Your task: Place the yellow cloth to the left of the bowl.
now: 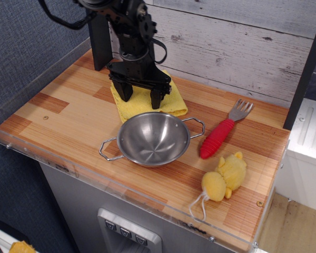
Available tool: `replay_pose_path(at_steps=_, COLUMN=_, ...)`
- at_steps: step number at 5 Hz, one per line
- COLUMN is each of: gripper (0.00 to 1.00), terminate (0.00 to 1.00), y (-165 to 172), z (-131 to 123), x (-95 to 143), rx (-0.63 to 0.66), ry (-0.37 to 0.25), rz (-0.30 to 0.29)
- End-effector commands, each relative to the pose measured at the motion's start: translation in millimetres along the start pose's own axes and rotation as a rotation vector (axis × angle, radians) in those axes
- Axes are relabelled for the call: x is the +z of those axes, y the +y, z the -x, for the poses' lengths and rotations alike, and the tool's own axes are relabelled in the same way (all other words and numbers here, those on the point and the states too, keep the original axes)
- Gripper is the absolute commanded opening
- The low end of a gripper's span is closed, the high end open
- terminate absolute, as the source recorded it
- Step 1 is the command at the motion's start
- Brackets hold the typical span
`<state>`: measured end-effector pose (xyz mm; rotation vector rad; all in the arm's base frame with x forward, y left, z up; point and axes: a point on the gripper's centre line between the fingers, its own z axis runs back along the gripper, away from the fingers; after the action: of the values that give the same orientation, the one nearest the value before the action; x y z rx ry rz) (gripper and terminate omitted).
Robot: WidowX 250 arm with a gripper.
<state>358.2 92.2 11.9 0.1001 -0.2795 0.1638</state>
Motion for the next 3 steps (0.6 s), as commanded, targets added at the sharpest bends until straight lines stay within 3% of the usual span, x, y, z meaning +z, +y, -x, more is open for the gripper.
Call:
replay_pose_path(at_steps=1, gripper=1.00, terminate=0.00, y=32.0, z=22.8, x=11.3, rx=0.070, ry=0.002, rz=-0.093)
replay_pose_path(at_steps=3, gripper=1.00, terminate=0.00, y=48.0, z=47.5, x=13.1, rx=0.092, ry=0.018, rz=-0.125)
